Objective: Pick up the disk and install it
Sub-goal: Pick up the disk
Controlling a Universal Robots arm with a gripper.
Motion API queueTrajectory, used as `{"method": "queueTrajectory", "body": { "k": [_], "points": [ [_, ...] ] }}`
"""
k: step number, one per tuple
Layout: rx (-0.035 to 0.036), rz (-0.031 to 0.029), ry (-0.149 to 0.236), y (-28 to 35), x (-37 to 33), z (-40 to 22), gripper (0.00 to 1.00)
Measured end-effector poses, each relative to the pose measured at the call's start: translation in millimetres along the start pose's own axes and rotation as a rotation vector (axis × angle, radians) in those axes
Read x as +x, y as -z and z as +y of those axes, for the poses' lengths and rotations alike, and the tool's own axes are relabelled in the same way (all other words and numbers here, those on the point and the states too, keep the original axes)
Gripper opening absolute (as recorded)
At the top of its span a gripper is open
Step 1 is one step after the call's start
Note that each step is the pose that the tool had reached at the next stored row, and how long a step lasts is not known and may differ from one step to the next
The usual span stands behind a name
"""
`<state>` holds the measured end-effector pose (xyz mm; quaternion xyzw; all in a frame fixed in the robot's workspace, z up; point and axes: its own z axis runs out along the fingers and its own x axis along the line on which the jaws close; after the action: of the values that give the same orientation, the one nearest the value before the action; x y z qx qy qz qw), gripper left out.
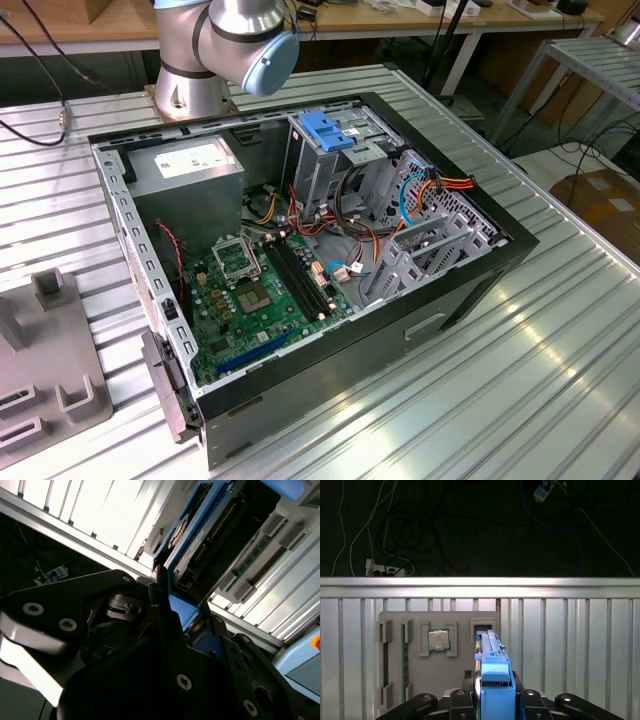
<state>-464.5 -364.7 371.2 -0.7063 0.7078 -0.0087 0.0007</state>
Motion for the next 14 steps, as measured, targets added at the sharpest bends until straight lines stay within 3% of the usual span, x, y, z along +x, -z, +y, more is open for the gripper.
{"method": "queueTrajectory", "body": {
  "k": [14],
  "points": [
    [0.0000,-0.0063,0.000,16.8,0.2,-0.2,0.37]
  ]
}}
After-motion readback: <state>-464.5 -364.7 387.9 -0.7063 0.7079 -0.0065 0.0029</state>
